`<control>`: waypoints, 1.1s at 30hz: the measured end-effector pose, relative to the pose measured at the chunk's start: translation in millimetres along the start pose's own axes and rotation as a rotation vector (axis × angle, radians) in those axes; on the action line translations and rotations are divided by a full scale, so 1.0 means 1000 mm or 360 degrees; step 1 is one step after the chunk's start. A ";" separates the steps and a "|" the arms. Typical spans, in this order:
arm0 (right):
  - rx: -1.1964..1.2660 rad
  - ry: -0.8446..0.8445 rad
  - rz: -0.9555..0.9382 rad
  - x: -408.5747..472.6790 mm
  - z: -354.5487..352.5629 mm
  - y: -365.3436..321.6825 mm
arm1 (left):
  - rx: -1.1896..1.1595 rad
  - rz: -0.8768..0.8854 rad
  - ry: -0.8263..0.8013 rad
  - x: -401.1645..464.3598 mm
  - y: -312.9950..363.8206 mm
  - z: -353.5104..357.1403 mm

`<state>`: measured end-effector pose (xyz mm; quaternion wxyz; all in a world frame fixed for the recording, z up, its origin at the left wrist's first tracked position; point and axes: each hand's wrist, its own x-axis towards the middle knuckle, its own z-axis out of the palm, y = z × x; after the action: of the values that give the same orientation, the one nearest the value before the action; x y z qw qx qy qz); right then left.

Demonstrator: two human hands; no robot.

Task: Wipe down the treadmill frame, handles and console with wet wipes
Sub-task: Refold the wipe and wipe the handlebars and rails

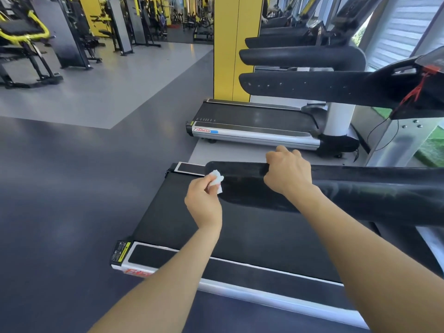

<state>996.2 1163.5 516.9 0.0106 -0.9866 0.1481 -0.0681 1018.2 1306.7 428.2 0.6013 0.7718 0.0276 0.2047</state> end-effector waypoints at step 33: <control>0.1344 -0.0298 -0.0306 -0.031 -0.001 -0.102 | -0.0217 -0.0506 -0.0494 0.036 0.029 -0.090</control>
<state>995.9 1269.9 517.8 0.4197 -0.9069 0.0132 -0.0336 1013.6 1391.7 483.3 0.6737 0.7377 0.0421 -0.0123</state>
